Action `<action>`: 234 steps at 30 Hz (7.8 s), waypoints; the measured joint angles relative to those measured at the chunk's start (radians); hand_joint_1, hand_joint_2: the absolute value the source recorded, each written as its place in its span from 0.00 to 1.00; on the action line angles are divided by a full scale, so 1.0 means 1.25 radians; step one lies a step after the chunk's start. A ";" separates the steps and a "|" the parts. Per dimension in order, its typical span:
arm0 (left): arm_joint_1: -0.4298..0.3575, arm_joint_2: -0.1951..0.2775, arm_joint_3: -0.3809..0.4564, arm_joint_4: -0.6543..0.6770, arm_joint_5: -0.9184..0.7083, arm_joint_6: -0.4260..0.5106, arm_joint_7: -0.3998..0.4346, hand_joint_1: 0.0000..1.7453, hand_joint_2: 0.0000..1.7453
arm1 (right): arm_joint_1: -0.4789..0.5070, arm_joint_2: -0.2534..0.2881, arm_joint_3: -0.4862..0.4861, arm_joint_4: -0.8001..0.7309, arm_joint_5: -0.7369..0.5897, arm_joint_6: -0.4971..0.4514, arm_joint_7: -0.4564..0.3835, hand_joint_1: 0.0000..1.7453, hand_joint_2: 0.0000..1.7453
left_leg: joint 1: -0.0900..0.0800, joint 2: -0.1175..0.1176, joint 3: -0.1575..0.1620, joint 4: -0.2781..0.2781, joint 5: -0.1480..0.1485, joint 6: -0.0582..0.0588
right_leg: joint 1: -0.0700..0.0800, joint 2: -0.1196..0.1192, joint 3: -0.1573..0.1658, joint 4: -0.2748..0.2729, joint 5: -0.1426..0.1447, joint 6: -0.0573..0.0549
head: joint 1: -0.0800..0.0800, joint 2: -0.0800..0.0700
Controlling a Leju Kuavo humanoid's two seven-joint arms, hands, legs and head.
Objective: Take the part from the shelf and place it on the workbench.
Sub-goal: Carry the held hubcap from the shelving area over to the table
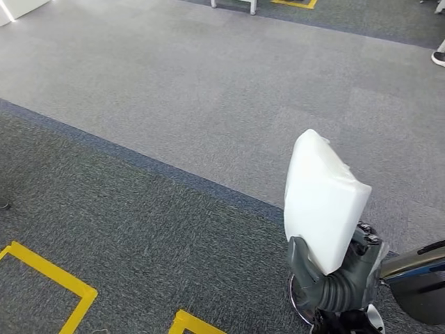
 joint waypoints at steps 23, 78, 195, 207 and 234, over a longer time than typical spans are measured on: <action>-0.001 0.000 -0.007 -0.002 0.000 -0.002 0.000 0.00 1.00 | -0.004 0.000 0.002 0.002 -0.002 -0.003 -0.004 1.00 1.00 | -0.005 0.092 0.001 -0.010 0.008 0.016 | 0.011 -0.088 -0.056 0.186 -0.123 0.002 | 0.002 0.000; 0.002 -0.001 -0.025 -0.004 -0.001 0.006 -0.001 0.00 1.00 | 0.016 0.000 -0.018 0.001 -0.011 0.022 -0.010 1.00 1.00 | -0.015 0.150 -0.007 -0.001 0.008 -0.006 | 0.014 -0.187 0.038 -0.008 -0.024 -0.019 | -0.011 0.000; 0.009 -0.007 -0.034 -0.006 0.007 0.003 0.006 0.00 1.00 | 0.029 0.000 -0.058 0.004 -0.054 0.023 0.000 1.00 1.00 | 0.000 0.094 0.047 -0.003 -0.033 0.014 | 0.014 -0.080 -0.072 0.088 0.000 -0.012 | 0.003 0.000; 0.007 -0.007 -0.034 -0.006 0.007 0.002 0.005 0.00 1.00 | 0.030 0.000 -0.062 0.005 -0.057 0.025 -0.002 1.00 1.00 | 0.007 0.096 -0.095 0.223 -0.114 -0.030 | 0.012 -0.081 0.060 -0.017 -0.028 -0.039 | -0.009 0.000; -0.003 -0.009 -0.036 -0.007 0.008 0.001 -0.003 0.00 1.00 | -0.007 0.007 -0.118 0.024 -0.102 0.066 0.013 1.00 1.00 | -0.003 0.088 0.077 0.177 -0.066 -0.008 | 0.025 -0.080 -0.017 -0.007 0.034 -0.050 | -0.001 0.000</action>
